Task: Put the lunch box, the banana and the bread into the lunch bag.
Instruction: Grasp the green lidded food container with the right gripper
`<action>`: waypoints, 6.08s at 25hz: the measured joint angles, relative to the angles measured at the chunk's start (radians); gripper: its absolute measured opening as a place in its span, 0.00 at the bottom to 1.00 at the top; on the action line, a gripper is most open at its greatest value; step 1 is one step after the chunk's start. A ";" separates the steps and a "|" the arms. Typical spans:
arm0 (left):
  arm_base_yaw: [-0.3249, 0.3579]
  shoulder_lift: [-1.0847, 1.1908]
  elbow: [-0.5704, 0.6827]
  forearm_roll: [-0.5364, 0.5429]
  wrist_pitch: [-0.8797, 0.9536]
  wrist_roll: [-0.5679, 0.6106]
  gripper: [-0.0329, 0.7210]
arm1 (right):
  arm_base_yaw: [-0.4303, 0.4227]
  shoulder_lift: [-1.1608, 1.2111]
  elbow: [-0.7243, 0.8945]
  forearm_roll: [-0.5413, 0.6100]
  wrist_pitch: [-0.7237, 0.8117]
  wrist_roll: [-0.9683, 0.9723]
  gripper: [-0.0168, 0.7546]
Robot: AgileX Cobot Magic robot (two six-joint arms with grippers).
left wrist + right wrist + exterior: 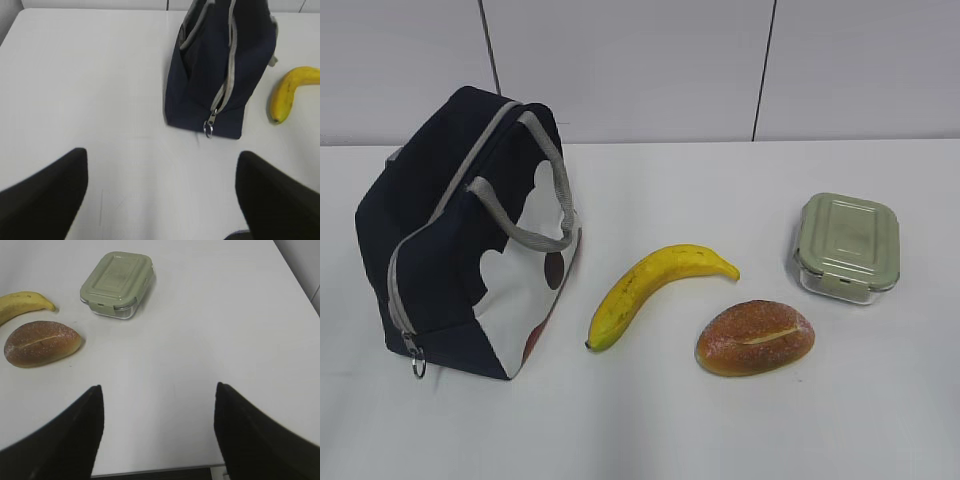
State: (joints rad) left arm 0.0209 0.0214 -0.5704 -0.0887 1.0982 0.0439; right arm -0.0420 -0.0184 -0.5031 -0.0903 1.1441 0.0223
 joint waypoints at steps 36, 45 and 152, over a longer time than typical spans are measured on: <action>-0.115 1.521 -0.909 -0.266 0.010 0.191 0.69 | 0.000 0.000 0.000 0.000 0.000 0.000 0.68; -0.115 1.724 -1.043 -0.264 0.080 0.199 0.51 | 0.000 0.000 0.000 0.000 0.000 0.000 0.68; -0.115 1.780 -1.063 -0.429 0.128 0.199 0.04 | -0.163 1.785 -0.805 0.585 -0.145 -0.406 0.76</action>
State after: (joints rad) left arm -0.0944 1.8018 -1.6332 -0.5179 1.2257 0.2433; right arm -0.2051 1.7664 -1.3079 0.4943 0.9989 -0.3836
